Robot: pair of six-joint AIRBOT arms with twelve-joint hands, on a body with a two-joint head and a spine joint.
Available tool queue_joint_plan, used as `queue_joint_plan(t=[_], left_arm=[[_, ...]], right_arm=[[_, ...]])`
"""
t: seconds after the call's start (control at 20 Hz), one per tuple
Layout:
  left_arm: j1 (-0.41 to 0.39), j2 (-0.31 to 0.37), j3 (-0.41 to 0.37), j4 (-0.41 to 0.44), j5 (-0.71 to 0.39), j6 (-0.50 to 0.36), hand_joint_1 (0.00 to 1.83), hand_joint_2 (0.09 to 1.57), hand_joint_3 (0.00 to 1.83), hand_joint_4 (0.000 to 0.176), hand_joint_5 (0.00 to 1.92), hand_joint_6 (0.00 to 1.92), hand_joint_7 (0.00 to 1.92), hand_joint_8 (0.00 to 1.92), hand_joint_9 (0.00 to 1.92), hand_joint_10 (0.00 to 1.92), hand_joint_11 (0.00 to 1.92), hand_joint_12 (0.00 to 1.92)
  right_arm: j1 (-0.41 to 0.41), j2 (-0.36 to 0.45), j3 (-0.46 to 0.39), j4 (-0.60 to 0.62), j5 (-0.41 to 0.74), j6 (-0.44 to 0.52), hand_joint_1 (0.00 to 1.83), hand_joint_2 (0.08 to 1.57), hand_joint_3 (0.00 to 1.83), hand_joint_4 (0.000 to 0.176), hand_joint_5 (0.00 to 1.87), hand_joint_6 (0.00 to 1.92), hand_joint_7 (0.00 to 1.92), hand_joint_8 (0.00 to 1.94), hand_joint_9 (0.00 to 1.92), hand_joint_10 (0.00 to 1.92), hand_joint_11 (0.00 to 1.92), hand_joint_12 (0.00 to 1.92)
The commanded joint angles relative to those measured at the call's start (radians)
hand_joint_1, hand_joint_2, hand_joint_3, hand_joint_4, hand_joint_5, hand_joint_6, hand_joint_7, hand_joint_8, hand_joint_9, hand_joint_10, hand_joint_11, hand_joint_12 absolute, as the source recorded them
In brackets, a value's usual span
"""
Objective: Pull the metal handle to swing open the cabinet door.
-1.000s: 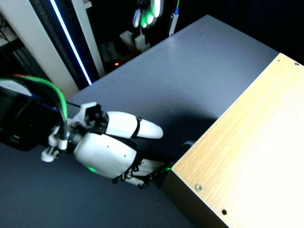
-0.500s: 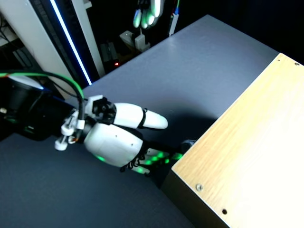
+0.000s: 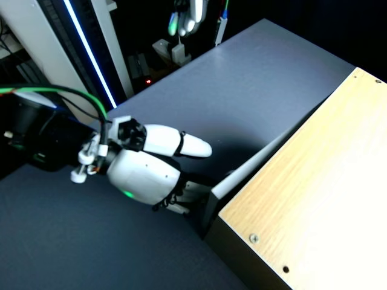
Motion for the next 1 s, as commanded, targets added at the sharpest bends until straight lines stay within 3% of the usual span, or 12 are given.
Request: queue_joint_plan(t=[0.0,0.95], left_arm=[[-0.010,0.007,0.001,-0.101,-0.025,0.010,0.00,1.56,0.00,0.000,0.54,0.00,0.57,0.00,0.52,0.00,0.13,0.84],[-0.010,0.007,0.001,-0.101,-0.025,0.010,0.00,1.57,0.00,0.000,0.55,0.00,0.59,0.00,0.54,0.00,0.14,0.84]], right_arm=[[0.004,0.005,-0.010,-0.027,-0.069,0.010,0.00,1.56,0.00,0.000,0.33,0.01,0.38,0.00,0.36,0.01,0.00,0.99],[-0.093,0.139,-0.189,-0.131,-0.117,0.011,0.00,1.56,0.00,0.000,0.34,0.00,0.38,0.00,0.35,0.00,0.00,0.98]])
